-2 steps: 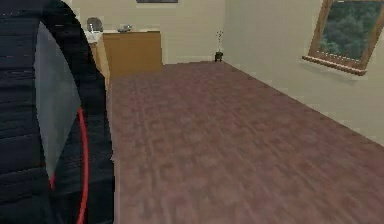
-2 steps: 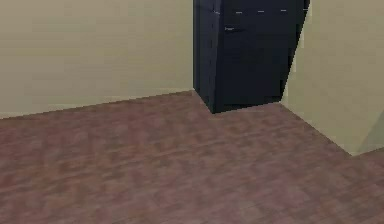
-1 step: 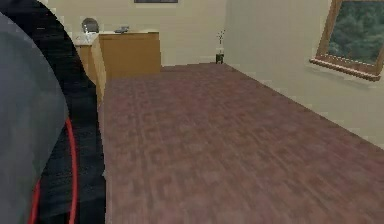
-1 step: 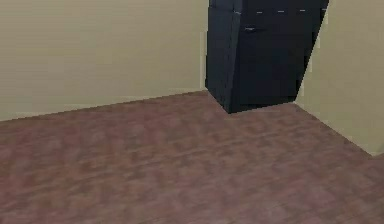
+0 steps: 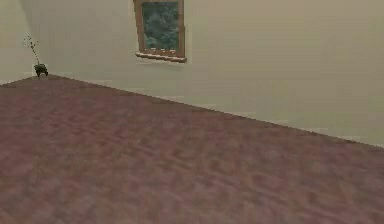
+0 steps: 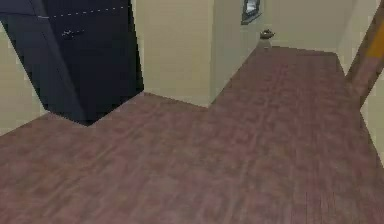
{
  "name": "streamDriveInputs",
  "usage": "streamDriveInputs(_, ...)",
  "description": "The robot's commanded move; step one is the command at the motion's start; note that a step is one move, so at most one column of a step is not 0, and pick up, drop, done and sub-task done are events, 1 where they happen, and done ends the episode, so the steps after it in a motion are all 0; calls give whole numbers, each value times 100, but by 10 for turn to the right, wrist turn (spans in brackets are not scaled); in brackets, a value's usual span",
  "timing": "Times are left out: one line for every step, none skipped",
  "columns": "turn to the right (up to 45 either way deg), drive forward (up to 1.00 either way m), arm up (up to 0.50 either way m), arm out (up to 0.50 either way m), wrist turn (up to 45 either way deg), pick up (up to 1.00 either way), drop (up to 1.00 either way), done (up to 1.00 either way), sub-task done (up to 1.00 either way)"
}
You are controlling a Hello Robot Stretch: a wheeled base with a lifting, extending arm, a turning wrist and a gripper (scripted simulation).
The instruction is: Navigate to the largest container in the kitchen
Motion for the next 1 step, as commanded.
streamDriveInputs(450, 0, 0, 0, 0, 0, 0, 0, 0)
